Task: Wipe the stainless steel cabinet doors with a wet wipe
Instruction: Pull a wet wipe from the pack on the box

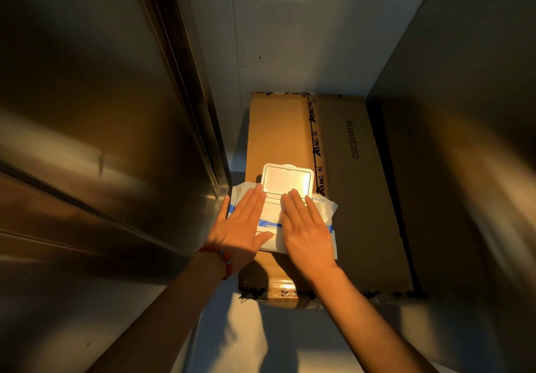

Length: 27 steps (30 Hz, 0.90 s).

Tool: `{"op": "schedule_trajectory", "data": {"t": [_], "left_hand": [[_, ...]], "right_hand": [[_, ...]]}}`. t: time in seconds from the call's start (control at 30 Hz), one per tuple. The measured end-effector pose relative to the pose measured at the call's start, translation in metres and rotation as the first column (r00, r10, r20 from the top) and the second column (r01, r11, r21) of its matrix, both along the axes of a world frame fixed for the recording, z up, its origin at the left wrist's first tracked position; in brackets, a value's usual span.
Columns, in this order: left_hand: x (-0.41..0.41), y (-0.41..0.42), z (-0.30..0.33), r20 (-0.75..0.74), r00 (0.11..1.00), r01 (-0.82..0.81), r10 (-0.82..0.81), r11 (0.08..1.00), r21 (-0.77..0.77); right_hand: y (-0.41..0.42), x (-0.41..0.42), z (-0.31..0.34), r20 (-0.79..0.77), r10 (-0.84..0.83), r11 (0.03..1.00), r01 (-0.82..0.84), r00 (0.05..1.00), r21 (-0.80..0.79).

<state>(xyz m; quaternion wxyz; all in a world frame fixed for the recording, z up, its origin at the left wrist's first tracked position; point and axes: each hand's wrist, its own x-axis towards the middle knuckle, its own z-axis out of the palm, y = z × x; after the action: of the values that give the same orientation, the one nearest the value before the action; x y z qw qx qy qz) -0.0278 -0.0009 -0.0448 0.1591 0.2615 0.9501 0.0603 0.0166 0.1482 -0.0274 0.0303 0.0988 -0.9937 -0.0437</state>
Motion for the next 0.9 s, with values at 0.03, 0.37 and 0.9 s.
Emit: {"op": "schedule_trajectory", "data": {"t": [0.03, 0.37, 0.9], "left_hand": [[0.000, 0.000, 0.000, -0.002, 1.000, 0.000, 0.000, 1.000, -0.001], [0.000, 0.000, -0.004, -0.013, 1.000, 0.008, -0.008, 1.000, -0.014], [-0.001, 0.000, -0.004, 0.013, 1.000, -0.005, 0.005, 1.000, -0.024]], "right_hand": [[-0.001, -0.001, 0.001, -0.002, -0.005, 1.000, 0.005, 1.000, 0.016], [-0.002, 0.000, -0.001, 0.110, 0.000, 0.970, -0.026, 0.994, 0.240], [0.003, 0.000, 0.003, -0.172, 0.055, 0.997, -0.046, 0.984, 0.054]]}}
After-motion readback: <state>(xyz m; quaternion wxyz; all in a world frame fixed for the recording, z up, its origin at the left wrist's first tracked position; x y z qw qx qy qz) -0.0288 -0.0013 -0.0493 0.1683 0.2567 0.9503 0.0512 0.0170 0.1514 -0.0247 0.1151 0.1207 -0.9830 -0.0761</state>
